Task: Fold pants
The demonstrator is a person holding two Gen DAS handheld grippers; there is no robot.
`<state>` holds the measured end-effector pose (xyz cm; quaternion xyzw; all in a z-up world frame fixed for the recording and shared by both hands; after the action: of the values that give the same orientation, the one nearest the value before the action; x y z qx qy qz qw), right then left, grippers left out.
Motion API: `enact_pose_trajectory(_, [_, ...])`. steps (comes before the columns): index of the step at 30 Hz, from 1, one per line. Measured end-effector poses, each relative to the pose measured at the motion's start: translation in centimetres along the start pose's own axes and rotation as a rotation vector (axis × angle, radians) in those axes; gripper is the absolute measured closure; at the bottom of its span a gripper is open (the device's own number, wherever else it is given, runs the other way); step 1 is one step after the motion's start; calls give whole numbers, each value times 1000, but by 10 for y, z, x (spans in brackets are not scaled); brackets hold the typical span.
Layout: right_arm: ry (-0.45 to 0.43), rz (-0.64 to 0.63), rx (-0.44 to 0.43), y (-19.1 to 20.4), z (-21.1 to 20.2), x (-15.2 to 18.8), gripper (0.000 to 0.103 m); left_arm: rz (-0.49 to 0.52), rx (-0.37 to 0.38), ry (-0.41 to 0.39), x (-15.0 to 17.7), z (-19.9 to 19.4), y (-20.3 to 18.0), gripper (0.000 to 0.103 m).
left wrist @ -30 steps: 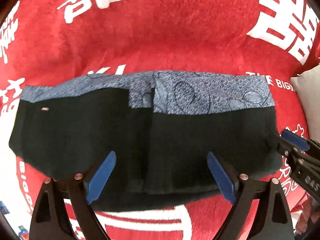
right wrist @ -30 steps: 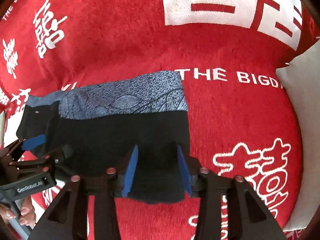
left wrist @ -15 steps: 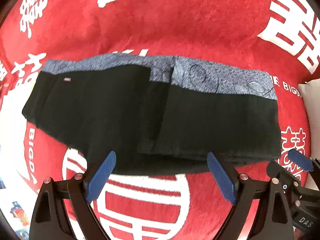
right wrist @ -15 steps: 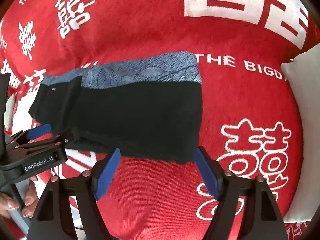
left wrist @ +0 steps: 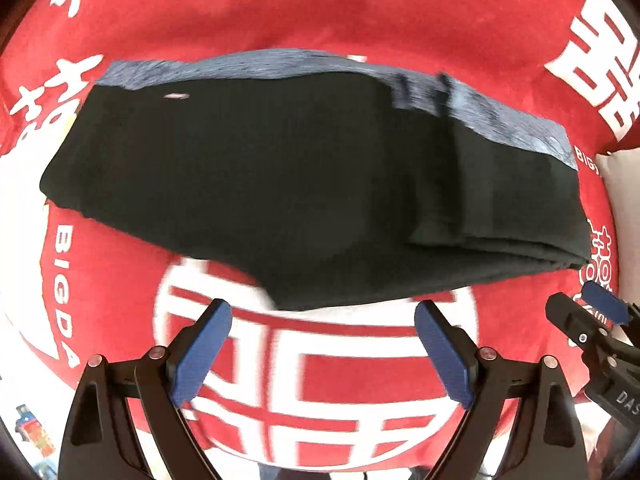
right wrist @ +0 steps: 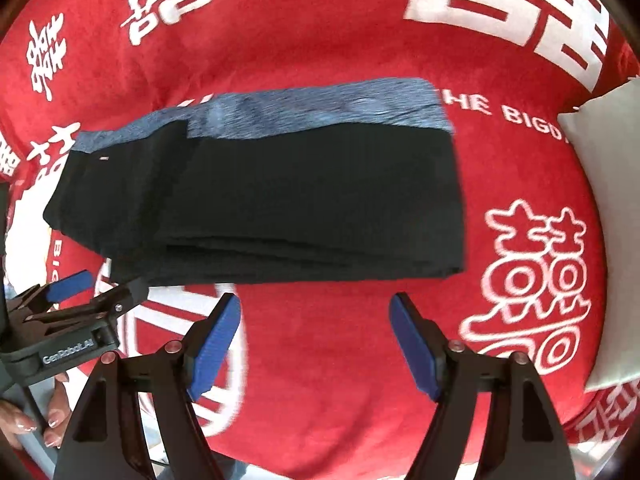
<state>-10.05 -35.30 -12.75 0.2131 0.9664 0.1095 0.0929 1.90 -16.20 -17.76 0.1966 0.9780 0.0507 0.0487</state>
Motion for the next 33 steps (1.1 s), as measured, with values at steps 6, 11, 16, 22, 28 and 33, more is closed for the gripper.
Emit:
enact_pose_trajectory(6, [37,-40,3,69,26,0,23,-34,4,-14,-2,10,79,10])
enact_pose_trajectory(11, [70,-108,2,119,49,-10,23,-115,10,4,-2,21,132,10])
enact_pose_trajectory(16, [101,-154,2,153,68,-19,23,-210,39,8,-5,30,169,10])
enact_pose_trajectory(22, [128,-198,6,181,83,-20,23,-283,56,22,-13,48,195,10])
enact_pose_trajectory(28, [150,-200,10,184,89,-14,23,-352,91,-9,-24,52,210,10])
enact_pose_trajectory(33, [152,-196,-2,185,91,-13,23,-452,168,-19,-39,62,226,10])
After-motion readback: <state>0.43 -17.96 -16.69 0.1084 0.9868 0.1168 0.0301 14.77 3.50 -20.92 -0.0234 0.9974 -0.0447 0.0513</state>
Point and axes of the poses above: each gripper's, at about its wrist camera, not at the fingertips, and z roughly the way its jaws point, y to its left, x to its underside, the point moved 5 cm from there along z, roughly the way its jaws point, and after that the axes turned 11 degrees about -x, right-handed, at the moved point
